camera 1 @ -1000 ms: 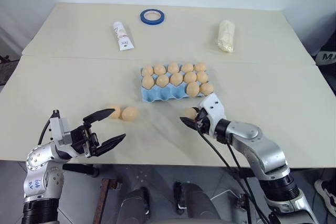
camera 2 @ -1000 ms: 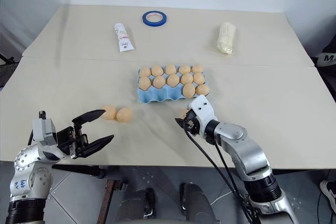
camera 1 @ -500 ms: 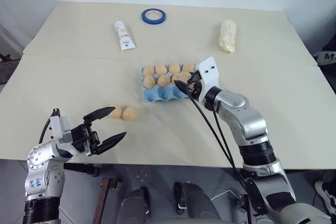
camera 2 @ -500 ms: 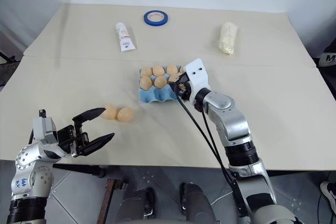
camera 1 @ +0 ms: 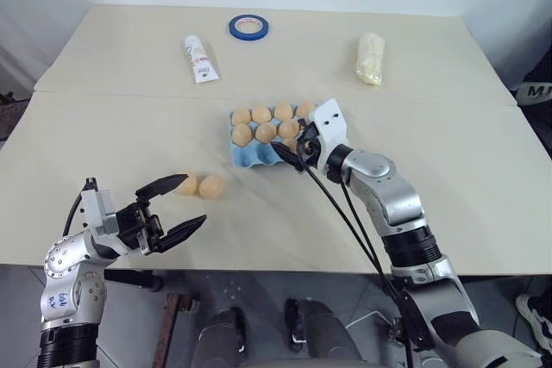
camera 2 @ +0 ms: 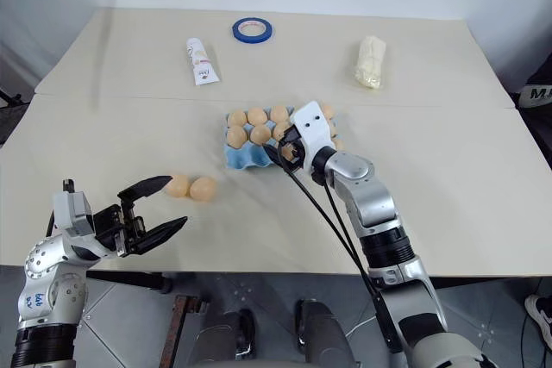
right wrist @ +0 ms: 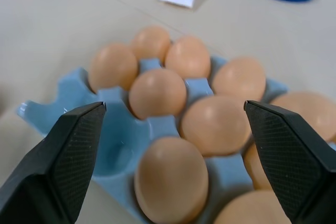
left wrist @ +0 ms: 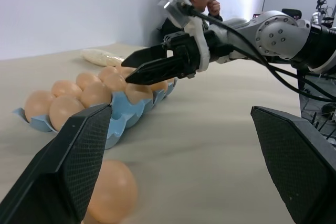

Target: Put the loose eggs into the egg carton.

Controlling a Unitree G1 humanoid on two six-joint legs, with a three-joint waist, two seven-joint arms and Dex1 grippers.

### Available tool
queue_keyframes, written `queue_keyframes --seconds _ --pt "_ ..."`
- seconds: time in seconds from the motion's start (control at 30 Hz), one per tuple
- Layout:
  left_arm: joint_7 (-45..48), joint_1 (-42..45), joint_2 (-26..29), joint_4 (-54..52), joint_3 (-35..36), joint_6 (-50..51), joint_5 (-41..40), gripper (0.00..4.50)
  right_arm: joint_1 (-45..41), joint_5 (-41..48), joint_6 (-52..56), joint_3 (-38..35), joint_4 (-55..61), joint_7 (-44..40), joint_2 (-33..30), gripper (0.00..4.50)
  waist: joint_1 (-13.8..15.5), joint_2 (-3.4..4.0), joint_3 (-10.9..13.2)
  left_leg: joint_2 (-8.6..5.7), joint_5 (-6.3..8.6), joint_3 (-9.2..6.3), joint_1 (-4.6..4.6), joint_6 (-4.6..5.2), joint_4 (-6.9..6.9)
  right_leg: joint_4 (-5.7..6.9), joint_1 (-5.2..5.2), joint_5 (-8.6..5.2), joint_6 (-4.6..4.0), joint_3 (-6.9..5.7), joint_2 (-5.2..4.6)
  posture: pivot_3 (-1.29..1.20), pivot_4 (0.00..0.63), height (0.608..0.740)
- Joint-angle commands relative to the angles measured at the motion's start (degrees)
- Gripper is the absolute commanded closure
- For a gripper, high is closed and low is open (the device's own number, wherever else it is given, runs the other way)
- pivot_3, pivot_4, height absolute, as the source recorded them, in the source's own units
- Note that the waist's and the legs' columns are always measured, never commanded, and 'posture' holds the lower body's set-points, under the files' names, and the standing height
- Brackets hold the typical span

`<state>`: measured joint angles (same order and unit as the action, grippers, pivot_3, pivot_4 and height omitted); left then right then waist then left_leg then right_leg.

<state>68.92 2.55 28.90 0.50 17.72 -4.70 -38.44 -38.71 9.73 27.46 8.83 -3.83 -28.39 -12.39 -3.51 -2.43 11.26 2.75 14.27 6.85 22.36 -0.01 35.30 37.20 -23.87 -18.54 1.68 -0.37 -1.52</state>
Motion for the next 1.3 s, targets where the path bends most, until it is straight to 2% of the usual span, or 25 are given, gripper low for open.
queue_keyframes --seconds 0.03,0.3,0.43,0.6,0.77,0.93,1.1,1.3 --pt "-0.2 0.1 0.4 -1.7 1.3 -1.2 -0.3 0.0 0.7 2.7 -0.8 -1.7 5.8 -3.5 -1.6 0.04 0.1 0.0 0.0 0.0 0.0 0.0 0.0 0.0 0.0 0.0 -0.01 0.0 0.0 0.0 0.0 0.0 0.15 0.74" --pt "-2.7 -0.8 0.6 -2.3 3.0 -1.9 0.0 0.0 8.4 10.3 -4.4 -6.8 13.8 -16.5 -11.0 0.04 0.3 0.0 0.0 -0.01 0.02 -0.02 0.01 0.03 0.0 -0.11 0.07 0.0 0.01 -0.03 -0.02 0.0 0.15 0.74" --pt "-5.4 -3.0 0.4 -3.2 5.3 -2.5 0.4 0.0 14.8 17.2 -7.9 -12.6 15.2 -26.7 -17.0 0.04 0.3 0.0 0.0 0.0 0.03 -0.05 0.0 0.03 0.0 -0.15 0.09 0.0 0.01 -0.06 0.0 0.0 0.15 0.74" --pt "-9.3 -6.3 -0.2 -4.5 8.1 -3.4 0.7 0.0 21.3 23.2 -6.0 -16.6 15.1 -36.8 -25.1 0.04 0.3 0.0 0.0 0.0 0.04 -0.07 -0.07 0.05 -0.01 -0.22 0.18 0.0 0.01 -0.06 0.01 0.0 0.15 0.74" --pt "-11.8 -11.1 -0.5 -6.8 10.2 -3.7 0.3 0.0 24.4 25.9 -5.6 -20.3 12.8 -41.4 -30.1 0.04 0.3 0.0 0.0 0.0 0.03 -0.06 -0.2 0.05 -0.01 -0.18 0.27 0.0 0.01 -0.02 0.01 0.0 0.15 0.74" --pt "-14.4 -14.7 -1.2 -9.3 10.9 -3.2 0.4 0.0 24.7 26.3 -5.9 -21.7 10.3 -43.3 -31.9 0.04 0.5 0.0 0.0 0.0 0.04 -0.08 -0.18 0.05 -0.01 -0.24 0.27 -0.01 -0.02 -0.02 0.0 0.0 0.15 0.74" --pt "-20.5 -14.8 -2.2 -15.4 7.2 0.8 1.4 0.0 23.7 25.1 -6.1 -20.9 8.5 -43.5 -32.3 0.04 0.6 0.0 0.0 -0.01 0.05 -0.08 -0.17 0.05 -0.01 -0.27 0.27 -0.01 -0.02 -0.02 -0.02 0.0 0.15 0.74" --pt "-28.6 -10.4 -4.1 -22.2 0.1 6.4 3.6 0.0 22.6 25.5 -5.4 -20.3 8.5 -43.6 -31.9 0.04 0.9 0.0 0.0 -0.02 0.04 -0.08 -0.16 0.06 0.0 -0.26 0.29 0.0 0.0 -0.02 0.01 0.0 0.15 0.74"
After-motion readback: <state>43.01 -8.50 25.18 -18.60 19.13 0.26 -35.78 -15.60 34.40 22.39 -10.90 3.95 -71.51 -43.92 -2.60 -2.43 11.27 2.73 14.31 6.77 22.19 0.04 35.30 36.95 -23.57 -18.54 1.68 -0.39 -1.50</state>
